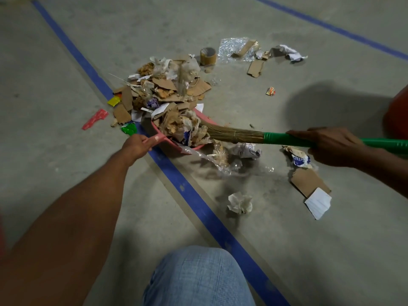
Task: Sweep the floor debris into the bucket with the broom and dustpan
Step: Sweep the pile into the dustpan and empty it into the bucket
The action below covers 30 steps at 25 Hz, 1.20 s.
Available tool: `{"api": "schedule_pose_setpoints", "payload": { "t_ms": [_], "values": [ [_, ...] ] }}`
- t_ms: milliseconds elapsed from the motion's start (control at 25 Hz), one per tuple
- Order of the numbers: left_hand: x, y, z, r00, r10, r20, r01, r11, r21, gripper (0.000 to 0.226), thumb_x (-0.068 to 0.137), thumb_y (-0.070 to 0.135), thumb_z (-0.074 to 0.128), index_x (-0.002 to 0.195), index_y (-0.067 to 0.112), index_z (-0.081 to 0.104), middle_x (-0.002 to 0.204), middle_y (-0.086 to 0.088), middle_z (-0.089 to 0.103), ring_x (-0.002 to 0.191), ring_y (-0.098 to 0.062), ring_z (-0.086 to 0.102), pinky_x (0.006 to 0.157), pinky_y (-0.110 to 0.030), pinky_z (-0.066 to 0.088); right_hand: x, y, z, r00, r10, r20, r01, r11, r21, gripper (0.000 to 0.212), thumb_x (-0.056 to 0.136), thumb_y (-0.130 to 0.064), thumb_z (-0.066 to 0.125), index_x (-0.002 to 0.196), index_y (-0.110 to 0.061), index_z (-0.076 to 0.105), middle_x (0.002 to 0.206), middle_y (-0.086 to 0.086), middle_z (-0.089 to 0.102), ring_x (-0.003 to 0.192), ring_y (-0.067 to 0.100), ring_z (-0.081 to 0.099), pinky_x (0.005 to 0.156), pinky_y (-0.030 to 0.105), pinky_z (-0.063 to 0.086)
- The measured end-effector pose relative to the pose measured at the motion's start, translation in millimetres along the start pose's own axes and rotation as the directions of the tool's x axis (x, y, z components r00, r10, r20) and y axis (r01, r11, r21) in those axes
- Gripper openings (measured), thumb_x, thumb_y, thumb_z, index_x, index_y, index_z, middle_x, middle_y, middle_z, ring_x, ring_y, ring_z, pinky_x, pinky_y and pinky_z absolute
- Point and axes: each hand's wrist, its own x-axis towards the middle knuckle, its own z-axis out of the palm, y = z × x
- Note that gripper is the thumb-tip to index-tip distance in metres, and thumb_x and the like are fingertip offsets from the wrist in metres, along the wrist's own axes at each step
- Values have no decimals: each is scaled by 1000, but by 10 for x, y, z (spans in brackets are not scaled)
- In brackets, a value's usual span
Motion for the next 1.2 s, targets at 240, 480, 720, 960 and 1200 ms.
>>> {"api": "schedule_pose_setpoints", "payload": {
  "t_ms": [240,480,720,960,1200],
  "values": [
    [-94,-237,144,1000,7,-27,-12,984,-179,59,90,63,65,75,6,66,67,-9,58,65,-23,46,64,-38,34,-140,281,-52,986,100,-131,-102,995,-8,79,87,-7,61,153,-41,36,115,3,66,84,29,63,43,25,37],
    [-187,-330,263,998,2,-58,-16,969,-246,48,93,53,67,82,7,70,70,-3,62,66,-20,49,59,-32,36,-393,873,168,910,352,-218,-321,932,168,79,78,-4,70,142,-42,42,108,12,69,79,36,66,62,48,60],
    [-356,-254,432,992,46,-119,-73,970,-232,35,98,46,63,80,17,67,69,4,62,64,-14,52,56,-29,40,-476,740,257,850,527,-10,-498,809,311,63,86,-9,72,143,-28,54,97,10,63,70,26,55,55,28,46],
    [-357,40,364,980,159,-122,-171,981,-97,29,96,47,65,93,18,68,76,1,65,67,-13,57,56,-26,41,-386,707,328,817,572,74,-552,738,388,58,87,-14,69,141,-28,55,99,6,62,81,27,60,58,27,45],
    [-369,431,328,948,282,-147,-305,937,-171,21,96,44,67,93,23,70,81,-3,69,71,-17,60,58,-25,45,-361,668,383,787,589,185,-583,609,538,59,87,-7,69,142,-21,53,101,7,61,80,21,60,65,32,51]
  ]
}}
